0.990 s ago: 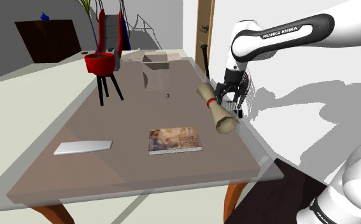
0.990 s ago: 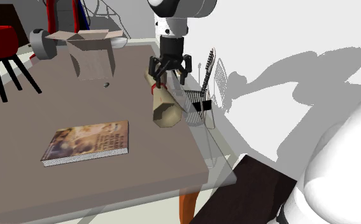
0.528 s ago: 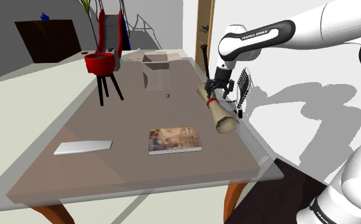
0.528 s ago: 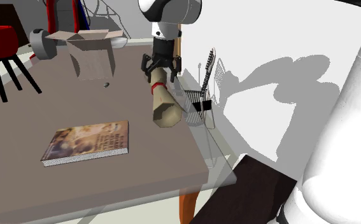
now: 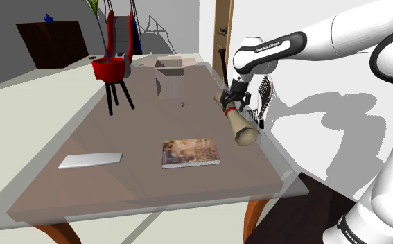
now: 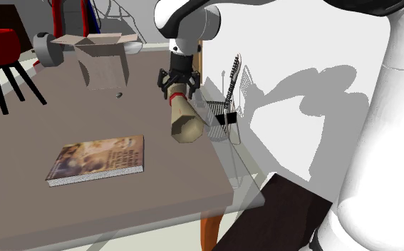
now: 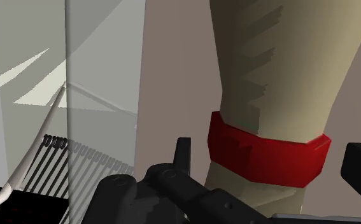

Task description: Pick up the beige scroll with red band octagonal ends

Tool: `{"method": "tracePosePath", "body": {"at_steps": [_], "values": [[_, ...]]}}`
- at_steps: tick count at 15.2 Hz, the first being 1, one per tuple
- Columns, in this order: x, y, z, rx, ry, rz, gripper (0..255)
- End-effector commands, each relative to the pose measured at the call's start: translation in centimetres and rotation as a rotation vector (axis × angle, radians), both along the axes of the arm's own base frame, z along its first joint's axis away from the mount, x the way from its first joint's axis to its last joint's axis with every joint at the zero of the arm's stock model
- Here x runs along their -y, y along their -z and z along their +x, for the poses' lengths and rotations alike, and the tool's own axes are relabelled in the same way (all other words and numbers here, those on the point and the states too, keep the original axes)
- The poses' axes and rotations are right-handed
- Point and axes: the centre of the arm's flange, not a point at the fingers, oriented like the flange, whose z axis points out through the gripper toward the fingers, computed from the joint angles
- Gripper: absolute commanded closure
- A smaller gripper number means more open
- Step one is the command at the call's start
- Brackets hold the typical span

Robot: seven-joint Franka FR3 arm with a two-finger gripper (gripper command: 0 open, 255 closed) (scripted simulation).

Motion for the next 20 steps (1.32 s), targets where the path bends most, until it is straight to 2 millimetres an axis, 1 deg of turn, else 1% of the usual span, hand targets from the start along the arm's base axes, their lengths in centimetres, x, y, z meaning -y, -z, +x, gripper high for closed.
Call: {"method": "tracePosePath", "body": {"at_steps": [1,2,3,12,20], "values": [[0.0,0.8,-0.1,0.0,0.0,0.0,0],[0.0,0.8,-0.1,0.0,0.0,0.0,0],[0.0,0.8,-0.1,0.001,0.0,0.0,255],[0.0,0.8,-0.1,0.0,0.0,0.0,255],[0.0,-3.4,-0.1,0.0,0.0,0.0,255]]}}
